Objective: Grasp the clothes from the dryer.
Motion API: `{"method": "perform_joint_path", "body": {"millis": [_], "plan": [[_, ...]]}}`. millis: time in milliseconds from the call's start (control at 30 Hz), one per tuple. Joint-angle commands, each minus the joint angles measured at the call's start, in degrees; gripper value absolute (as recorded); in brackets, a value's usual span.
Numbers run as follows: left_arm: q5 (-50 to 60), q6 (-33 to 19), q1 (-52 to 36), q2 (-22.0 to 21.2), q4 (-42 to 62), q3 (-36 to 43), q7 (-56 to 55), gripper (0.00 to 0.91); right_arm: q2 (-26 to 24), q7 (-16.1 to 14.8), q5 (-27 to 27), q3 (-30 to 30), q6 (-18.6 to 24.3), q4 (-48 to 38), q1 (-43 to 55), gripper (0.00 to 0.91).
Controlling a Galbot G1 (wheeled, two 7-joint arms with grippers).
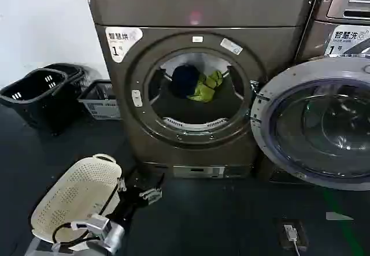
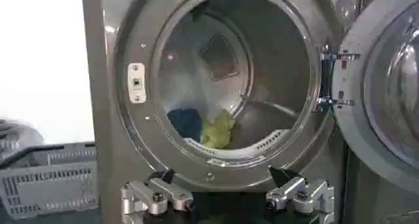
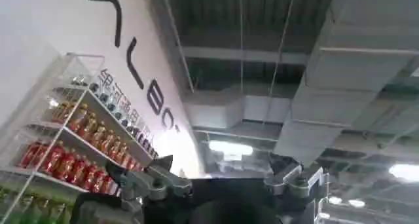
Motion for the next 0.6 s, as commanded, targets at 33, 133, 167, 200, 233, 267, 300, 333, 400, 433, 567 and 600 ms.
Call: {"method": "perform_joint_path", "body": {"millis": [33,133,167,200,233,267,300,333,400,433,567,600], "plan": [[-0.11,0.09,0.02,0.14,0.07,0.08,0.15,0.907,-0.15,0.22,-0.05,0.24,2.44,-0.47,-0.07,0.907],[-0.6,0.27,0.08,0.26,-0.01,0.07,0.3,0.907,0.16,0.17,2.1,-0.04,5.07,-0.85,0.25,0.907],[-0.84,0.72,0.1,0.28,-0.1,0.26,0.2,0.907,0.22,-0.06,2.35,-0.07,5.68,-1.03,0.41,0.907],[-0.82,0.87,0.1,0.28,-0.1,0.42,0.19,0.907,0.24,-0.21,2.34,-0.03,5.73,-1.07,0.43,0.907],[-0.74,1.03,0.18,0.31,-0.12,0.65,0.37,0.907,0.33,-0.27,2.68,-0.04,5.92,-1.03,0.45,0.907],[-0.47,1.01,0.24,0.33,-0.14,0.99,0.35,0.907,0.33,-0.25,2.66,0.03,5.87,-1.08,0.46,0.907],[-0.47,0.96,0.27,0.32,-0.13,1.16,0.27,0.907,0.34,-0.25,2.62,0.1,5.82,-1.13,0.45,0.907],[-0.47,0.98,0.28,0.34,-0.08,1.26,0.19,0.907,0.32,-0.25,2.61,0.2,5.83,-1.24,0.43,0.907],[-0.5,0.91,0.25,0.45,0.1,1.32,-0.1,0.907,0.29,-0.43,2.37,0.39,6.31,-1.42,0.3,0.907],[-0.46,0.87,0.23,0.53,0.24,1.33,-0.21,0.907,0.28,-0.43,2.37,0.42,6.34,-1.43,0.28,0.907],[-0.25,0.79,0.36,0.72,0.48,1.67,-0.67,0.907,0.2,-0.44,2.34,0.82,6.42,-1.64,0.0,0.907],[-0.24,0.85,0.39,0.73,0.45,1.81,-0.77,0.907,0.18,-0.41,2.29,0.96,6.4,-1.69,-0.04,0.907]]}}
